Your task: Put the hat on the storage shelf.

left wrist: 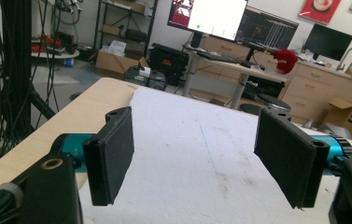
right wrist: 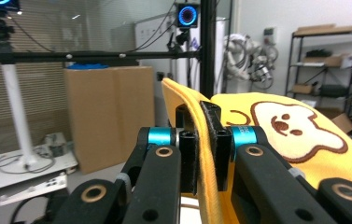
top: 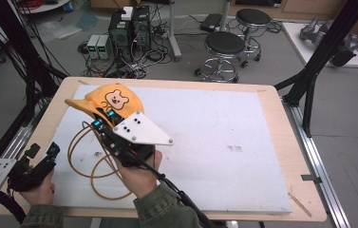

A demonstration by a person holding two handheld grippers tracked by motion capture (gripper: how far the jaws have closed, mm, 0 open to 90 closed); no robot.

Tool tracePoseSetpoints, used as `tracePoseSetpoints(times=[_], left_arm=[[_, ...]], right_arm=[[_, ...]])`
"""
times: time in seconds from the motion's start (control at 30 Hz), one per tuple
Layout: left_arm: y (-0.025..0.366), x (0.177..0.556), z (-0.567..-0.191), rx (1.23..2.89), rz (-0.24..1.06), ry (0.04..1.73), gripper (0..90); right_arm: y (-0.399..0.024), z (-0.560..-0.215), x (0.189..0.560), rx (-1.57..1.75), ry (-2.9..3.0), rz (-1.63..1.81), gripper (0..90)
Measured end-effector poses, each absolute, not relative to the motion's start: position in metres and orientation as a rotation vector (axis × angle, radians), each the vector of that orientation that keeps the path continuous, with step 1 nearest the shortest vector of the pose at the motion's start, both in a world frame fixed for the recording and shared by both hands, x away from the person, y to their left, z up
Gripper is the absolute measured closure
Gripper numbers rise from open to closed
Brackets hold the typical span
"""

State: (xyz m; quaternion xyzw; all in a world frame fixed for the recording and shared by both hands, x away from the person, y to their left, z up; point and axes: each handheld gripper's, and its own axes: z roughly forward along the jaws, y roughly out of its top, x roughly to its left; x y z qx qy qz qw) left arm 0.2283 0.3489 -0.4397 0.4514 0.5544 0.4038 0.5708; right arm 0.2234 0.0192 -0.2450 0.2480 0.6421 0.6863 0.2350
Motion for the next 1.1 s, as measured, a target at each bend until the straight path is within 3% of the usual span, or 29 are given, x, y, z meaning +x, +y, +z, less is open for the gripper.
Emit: tracePoseSetpoints(times=[1.1], left_arm=[[0.35, 0.229, -0.441, 1.051, 0.936, 1.31, 28.6]], right_arm=[[0.034, -0.271, 0.22, 0.56, 2.077, 1.967, 83.8]])
